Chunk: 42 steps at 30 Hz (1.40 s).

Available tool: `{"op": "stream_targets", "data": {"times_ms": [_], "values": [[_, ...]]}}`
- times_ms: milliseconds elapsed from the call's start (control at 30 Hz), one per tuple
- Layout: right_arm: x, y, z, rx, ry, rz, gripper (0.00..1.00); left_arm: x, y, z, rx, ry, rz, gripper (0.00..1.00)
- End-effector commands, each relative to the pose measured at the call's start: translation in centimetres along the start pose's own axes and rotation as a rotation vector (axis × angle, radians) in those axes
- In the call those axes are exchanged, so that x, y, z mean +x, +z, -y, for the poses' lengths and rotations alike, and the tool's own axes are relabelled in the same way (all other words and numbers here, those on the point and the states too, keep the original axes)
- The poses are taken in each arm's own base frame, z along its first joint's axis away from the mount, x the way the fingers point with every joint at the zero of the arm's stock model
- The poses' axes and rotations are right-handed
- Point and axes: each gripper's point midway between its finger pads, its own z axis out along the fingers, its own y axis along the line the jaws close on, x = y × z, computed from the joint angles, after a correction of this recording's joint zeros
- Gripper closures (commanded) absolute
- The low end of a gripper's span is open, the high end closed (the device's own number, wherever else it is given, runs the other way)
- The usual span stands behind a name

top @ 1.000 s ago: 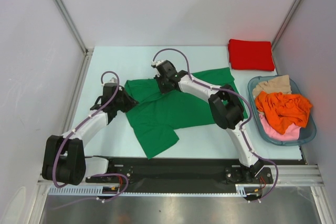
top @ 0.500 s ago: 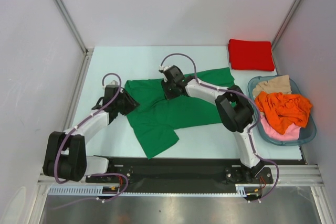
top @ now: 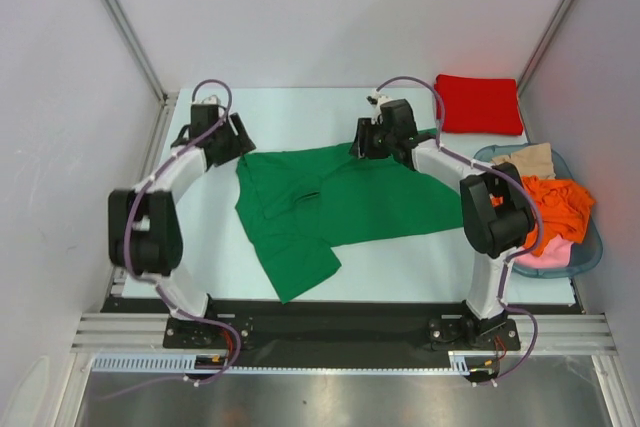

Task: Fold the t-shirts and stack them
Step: Fold the tshirt

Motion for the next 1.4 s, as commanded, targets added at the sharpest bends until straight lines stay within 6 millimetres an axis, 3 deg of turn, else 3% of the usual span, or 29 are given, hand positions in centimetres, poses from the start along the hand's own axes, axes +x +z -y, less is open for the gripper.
{"op": "stream_targets", "data": {"times_ms": [0,33,100,133,167,233,467,600,700,833,1000,1233,1300,1367], "values": [[-3.6,-0.2,-2.6,-0.151,0.005,0.085,0.55,0.4,3.2,-0.7,0.018,0.102,-0.139,0.28],[-3.8,0.0,-2.6,-0.162,0.015,0.086,0.56,-1.0,3.8,-0.2,0.030,0.106,-0.122,0.28],[-4.6,0.5,-2.6,-0.192,0.035,0.101,0.63,-1.0,5.6,-1.0,0.001,0.121,-0.136,0.28],[-4.8,0.5,-3.2,-0.227,0.056,0.099,0.65,-2.5,6.0,-0.4,0.014,0.151,-0.117,0.31],[-4.7,0.7,-3.6,-0.248,0.067,0.092,0.67,-1.2,7.2,-1.3,-0.011,0.153,-0.178,0.33],[-3.9,1.0,-4.8,-0.316,0.083,0.061,0.69,-2.7,7.7,-1.4,-0.015,0.164,-0.172,0.33],[-2.6,1.4,-5.1,-0.329,0.094,0.016,0.69,-2.6,9.7,-3.9,-0.026,0.120,-0.221,0.30],[-4.0,1.5,-3.4,-0.302,0.116,0.035,0.69,-1.9,10.6,-3.5,0.013,0.118,-0.247,0.33],[-5.8,1.1,-0.9,-0.269,0.151,0.075,0.69,-0.7,10.7,-2.9,0.060,0.097,-0.284,0.34],[-7.9,0.1,1.8,-0.233,0.155,0.130,0.69,-1.0,10.4,-2.5,0.084,0.104,-0.274,0.34],[-8.0,-0.5,2.2,-0.241,0.158,0.141,0.69,0.4,11.0,-2.5,0.101,0.073,-0.314,0.44],[-5.1,1.4,-3.2,-0.347,0.132,0.081,0.73,0.1,10.3,-5.6,-0.033,0.057,-0.283,0.90],[-4.1,2.0,-5.1,-0.380,0.145,0.055,0.76,-0.1,10.1,-6.0,-0.042,0.049,-0.278,1.00],[-3.1,2.6,-6.6,-0.423,0.150,0.034,0.78,-0.7,10.1,-6.4,-0.059,0.054,-0.256,1.00]]}}
